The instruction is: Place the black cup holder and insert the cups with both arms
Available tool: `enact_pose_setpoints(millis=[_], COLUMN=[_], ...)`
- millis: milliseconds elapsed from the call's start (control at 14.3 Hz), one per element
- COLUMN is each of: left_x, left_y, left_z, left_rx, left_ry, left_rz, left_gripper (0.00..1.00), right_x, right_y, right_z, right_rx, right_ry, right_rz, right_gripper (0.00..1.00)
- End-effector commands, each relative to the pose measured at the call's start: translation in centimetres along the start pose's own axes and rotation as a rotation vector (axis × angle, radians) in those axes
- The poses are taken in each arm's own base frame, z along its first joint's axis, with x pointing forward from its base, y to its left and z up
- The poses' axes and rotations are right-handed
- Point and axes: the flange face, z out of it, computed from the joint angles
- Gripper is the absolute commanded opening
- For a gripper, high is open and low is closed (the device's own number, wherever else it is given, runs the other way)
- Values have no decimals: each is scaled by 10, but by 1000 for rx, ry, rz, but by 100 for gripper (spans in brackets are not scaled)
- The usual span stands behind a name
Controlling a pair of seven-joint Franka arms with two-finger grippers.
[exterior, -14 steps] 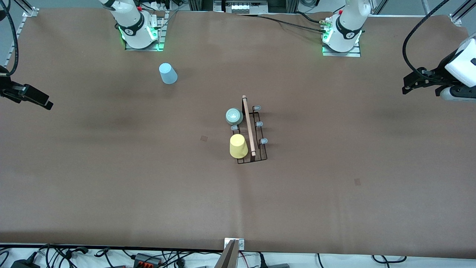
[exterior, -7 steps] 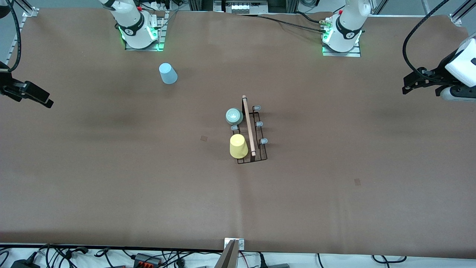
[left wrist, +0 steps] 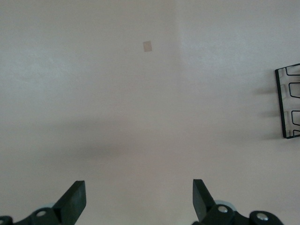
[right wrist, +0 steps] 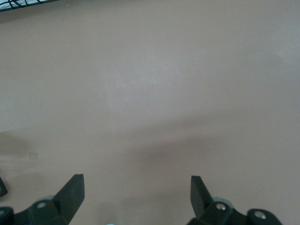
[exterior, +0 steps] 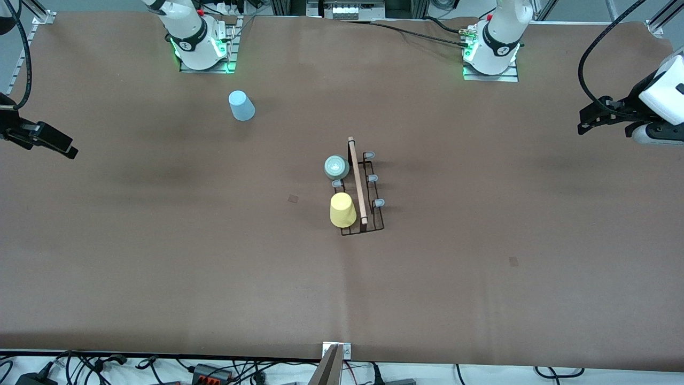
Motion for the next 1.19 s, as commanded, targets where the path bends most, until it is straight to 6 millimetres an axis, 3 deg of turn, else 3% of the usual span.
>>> enact_pose_setpoints(millis=[0,140,1121], left_x=[1,2,2], left_y=[-1,2,2], left_z=[-7,-8,-8], left_rx=[-9,-9,-9], left_ry=[-4,-3,-3], left_rz=[-8,-4,-4], left_gripper=[100,100,100], right_x=[-9,-12,-7], right_y=[-9,-14,-9], right_z=[-5,-6,-6], right_rx=[7,3,-1], right_ry=[-42,-47,-38], right_rz=[-81,-220,-178], right_gripper=[100,100,100])
